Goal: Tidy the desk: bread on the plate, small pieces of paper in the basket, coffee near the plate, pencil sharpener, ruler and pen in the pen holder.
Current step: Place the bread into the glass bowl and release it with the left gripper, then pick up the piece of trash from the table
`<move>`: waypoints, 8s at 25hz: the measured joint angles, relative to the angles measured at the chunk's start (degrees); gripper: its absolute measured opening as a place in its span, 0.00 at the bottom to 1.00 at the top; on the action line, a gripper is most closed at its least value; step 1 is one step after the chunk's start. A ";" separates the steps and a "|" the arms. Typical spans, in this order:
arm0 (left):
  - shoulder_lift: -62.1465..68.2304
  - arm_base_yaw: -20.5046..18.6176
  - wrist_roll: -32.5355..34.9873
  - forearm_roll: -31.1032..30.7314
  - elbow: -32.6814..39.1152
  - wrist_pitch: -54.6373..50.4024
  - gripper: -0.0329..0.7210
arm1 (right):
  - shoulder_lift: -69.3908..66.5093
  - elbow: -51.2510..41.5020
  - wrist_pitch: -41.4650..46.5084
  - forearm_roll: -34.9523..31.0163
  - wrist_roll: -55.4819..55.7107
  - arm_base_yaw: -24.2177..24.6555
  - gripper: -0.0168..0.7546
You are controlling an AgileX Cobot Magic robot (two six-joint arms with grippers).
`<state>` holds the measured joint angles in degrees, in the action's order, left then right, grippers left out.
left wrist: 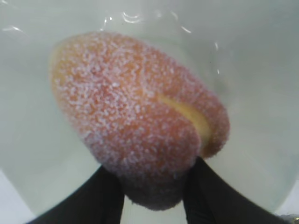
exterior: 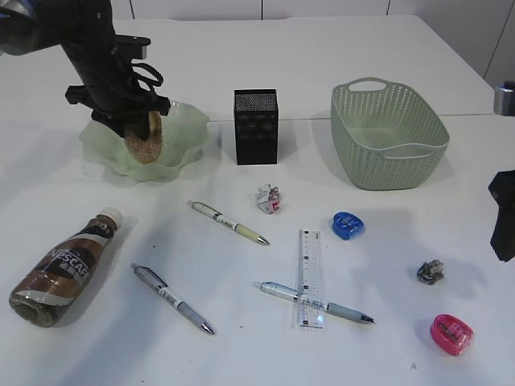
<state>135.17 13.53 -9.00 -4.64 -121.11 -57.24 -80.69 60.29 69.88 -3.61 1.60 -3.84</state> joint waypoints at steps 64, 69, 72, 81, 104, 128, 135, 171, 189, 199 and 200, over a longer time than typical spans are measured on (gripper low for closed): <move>-44.11 -8.09 6.25 7.51 16.08 -14.98 0.72 | 0.00 0.00 -0.05 0.23 0.00 0.00 0.76; -52.19 -8.09 6.60 7.51 27.69 -14.98 0.72 | 0.00 0.00 -0.05 -0.11 0.00 0.00 0.76; -55.92 -8.09 6.62 7.51 33.44 -14.98 0.72 | 0.00 0.00 -0.05 -0.52 0.00 0.00 0.76; -62.96 -8.09 6.71 8.70 42.20 -14.98 0.72 | 0.00 0.00 -0.05 -1.78 0.00 0.00 0.76; -64.27 -8.09 6.71 11.65 43.15 -14.88 0.72 | -1.80 0.00 -4.61 -2.03 0.00 0.00 0.76; -64.27 -8.09 6.71 12.02 43.15 -14.88 0.72 | -22.61 11.77 -9.96 -2.47 0.73 0.00 0.76; -64.27 -8.09 6.71 12.02 43.15 -14.88 0.72 | -25.94 12.90 -7.86 -2.47 0.73 0.00 0.76; -64.27 -8.09 6.71 12.02 43.15 -14.88 0.72 | -35.68 12.90 -10.49 -4.36 0.73 0.02 0.76; -64.27 -8.09 6.71 12.02 43.15 -14.88 0.69 | -37.62 13.15 -10.39 -4.14 0.73 0.02 0.49; -64.27 -8.09 6.71 12.02 43.15 -14.88 0.66 | -38.18 13.62 -9.71 -3.03 0.73 0.02 0.34; -64.27 -8.09 6.71 12.02 43.15 -14.88 0.66 | -38.18 13.62 -9.71 -3.03 0.73 0.02 0.32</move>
<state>70.91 5.44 -2.29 7.38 -77.96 -72.12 -118.86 73.91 60.17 -6.64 2.33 -3.81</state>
